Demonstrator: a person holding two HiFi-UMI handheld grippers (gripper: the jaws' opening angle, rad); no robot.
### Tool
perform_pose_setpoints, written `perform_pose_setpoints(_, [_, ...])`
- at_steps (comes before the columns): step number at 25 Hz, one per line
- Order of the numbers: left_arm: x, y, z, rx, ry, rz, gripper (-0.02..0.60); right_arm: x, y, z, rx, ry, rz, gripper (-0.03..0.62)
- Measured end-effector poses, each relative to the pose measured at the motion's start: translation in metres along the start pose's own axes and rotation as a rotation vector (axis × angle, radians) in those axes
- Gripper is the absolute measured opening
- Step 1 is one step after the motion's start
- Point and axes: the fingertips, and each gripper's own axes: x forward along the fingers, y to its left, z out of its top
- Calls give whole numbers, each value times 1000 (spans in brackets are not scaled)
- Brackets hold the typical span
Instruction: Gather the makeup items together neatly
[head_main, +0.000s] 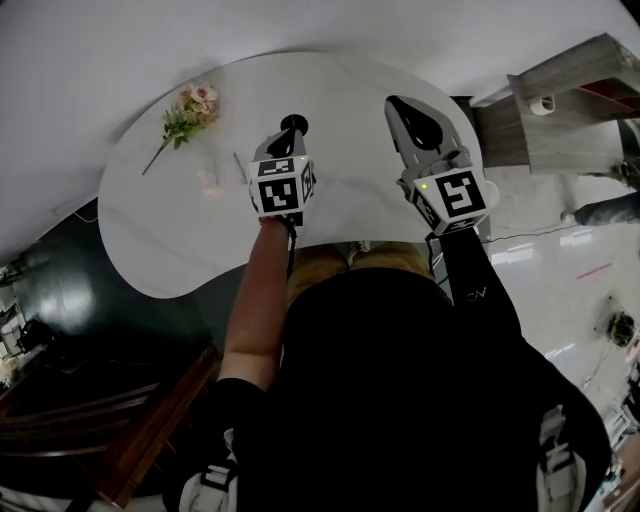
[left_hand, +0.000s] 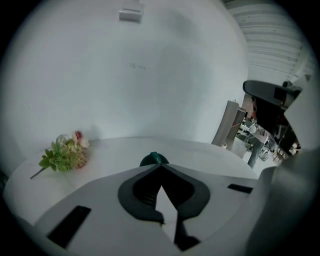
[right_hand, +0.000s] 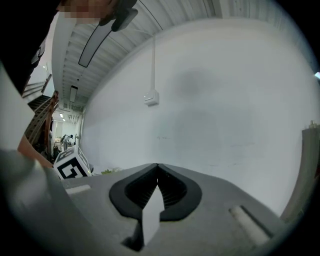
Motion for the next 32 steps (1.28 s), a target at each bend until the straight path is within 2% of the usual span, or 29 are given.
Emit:
perform_pose_setpoints(7, [32,-6,-65,-26,167,-41,9,-11,3,-18,-35,53,-12,5])
perform_pose_setpoints(11, [39,-5,-81,-38,199,-44,9,-12,2,-22,-33,65,-22,5])
perform_pose_setpoints(17, [43,-3,-87,-10,220,-31,24,-17,5,-25,-17,64,-21,5])
perform_pose_setpoints(19, [42,-4,-86,-13,213,-35,104,-19,5,-24,-19,62,-21,5])
perform_pose_setpoints(25, [25,-4,-68,-9,151,-31,104,-25,4,-13,-31,31,-12,5])
perform_pose_setpoints(29, [-10,-3,-33,5,35,-21,104,-28,10,-1,-32,3,-5,5])
perform_pose_setpoints(32, [-42,6,2,25,-90,0,104,-22,22,10,-27,-32,7,5])
